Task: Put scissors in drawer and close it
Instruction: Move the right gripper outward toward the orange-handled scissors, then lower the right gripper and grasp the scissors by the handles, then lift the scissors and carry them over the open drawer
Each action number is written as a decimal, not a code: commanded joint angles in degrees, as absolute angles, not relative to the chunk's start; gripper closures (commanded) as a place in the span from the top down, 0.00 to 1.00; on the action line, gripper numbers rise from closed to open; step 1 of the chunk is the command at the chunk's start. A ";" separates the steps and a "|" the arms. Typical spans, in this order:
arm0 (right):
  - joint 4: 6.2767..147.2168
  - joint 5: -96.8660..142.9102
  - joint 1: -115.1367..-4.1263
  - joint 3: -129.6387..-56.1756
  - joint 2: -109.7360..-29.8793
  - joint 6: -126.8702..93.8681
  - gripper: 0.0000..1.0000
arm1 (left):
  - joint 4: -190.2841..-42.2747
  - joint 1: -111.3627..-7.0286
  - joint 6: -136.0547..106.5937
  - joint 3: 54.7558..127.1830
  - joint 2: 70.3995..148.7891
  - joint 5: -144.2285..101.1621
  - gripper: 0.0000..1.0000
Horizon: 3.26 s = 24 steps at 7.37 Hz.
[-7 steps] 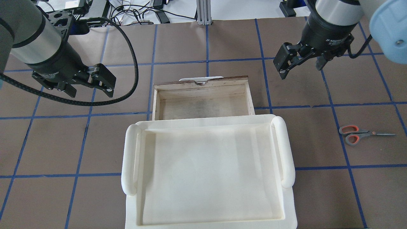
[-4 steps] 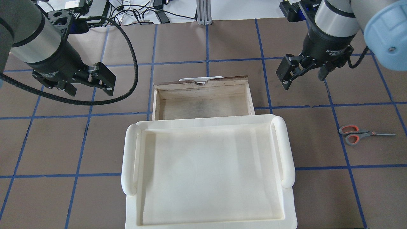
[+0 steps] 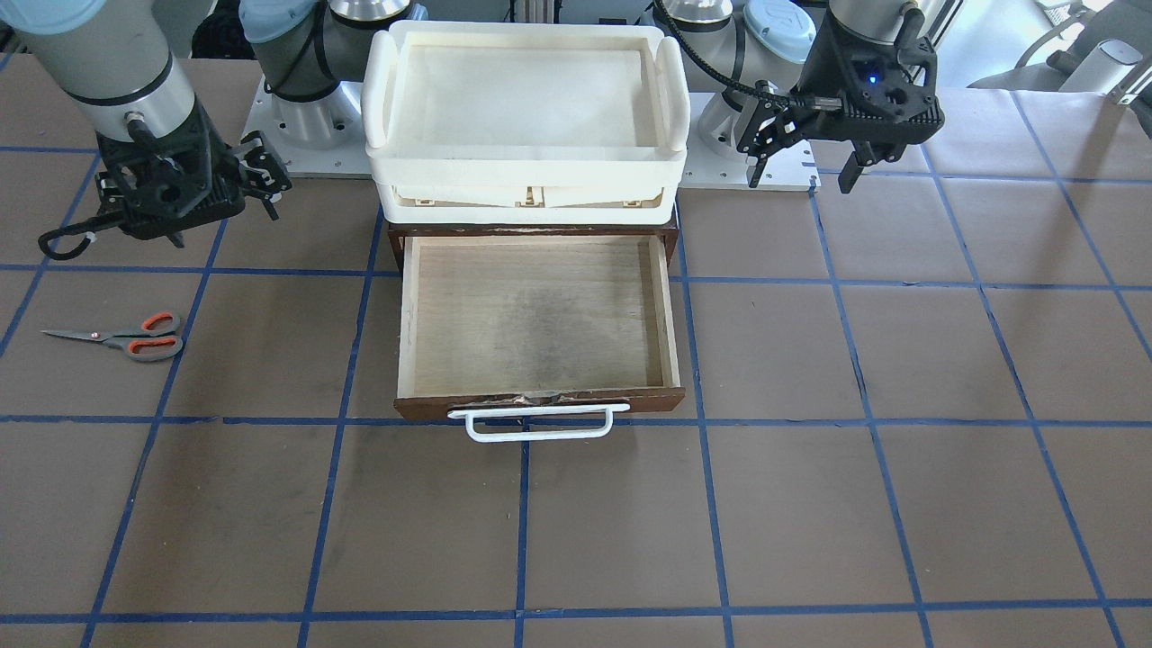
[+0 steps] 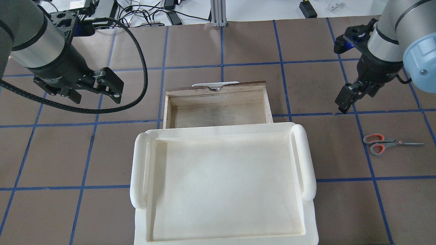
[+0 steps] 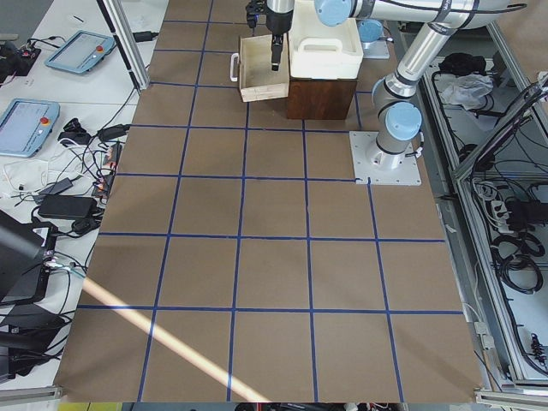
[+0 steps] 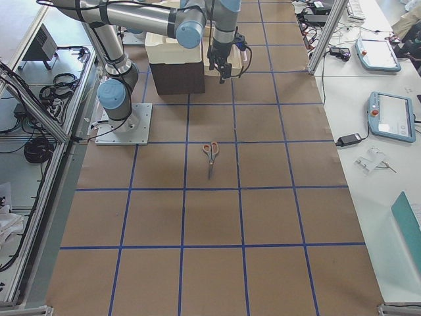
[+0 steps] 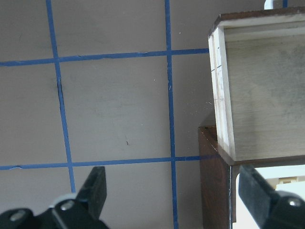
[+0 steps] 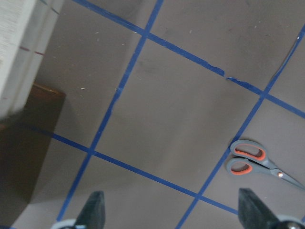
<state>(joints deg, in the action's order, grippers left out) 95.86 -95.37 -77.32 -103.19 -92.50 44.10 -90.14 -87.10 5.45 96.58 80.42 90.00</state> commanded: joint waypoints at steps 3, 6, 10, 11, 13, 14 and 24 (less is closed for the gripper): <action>114.51 -95.54 -61.38 -111.88 -85.02 84.53 0.97 | -90.35 -87.10 5.45 96.59 80.51 90.00 1.00; 127.05 -93.97 -53.47 -116.86 -79.72 110.68 0.95 | -90.35 -87.10 5.45 96.59 80.42 90.52 1.00; 140.19 -89.40 -48.62 -126.29 -78.84 127.94 0.92 | -89.92 -87.10 4.32 96.59 81.20 89.83 1.00; 140.45 -89.21 -48.43 -126.56 -76.84 130.67 0.92 | -90.43 -87.19 4.48 96.59 80.60 90.00 1.00; 141.59 -88.43 -48.25 -126.65 -75.85 133.32 0.86 | -90.44 -87.19 4.48 96.59 80.51 90.00 1.00; 142.03 -88.42 -48.25 -126.56 -75.68 133.50 0.82 | -90.44 -87.19 4.40 96.59 80.77 89.83 1.00; 135.41 -88.69 -50.79 -119.21 -79.08 132.72 0.00 | -90.35 -87.19 4.66 96.59 80.68 90.43 1.00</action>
<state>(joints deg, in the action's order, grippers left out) 140.66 -89.11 -49.38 -122.40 -77.21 133.09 -90.07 -87.19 4.62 96.55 80.90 90.05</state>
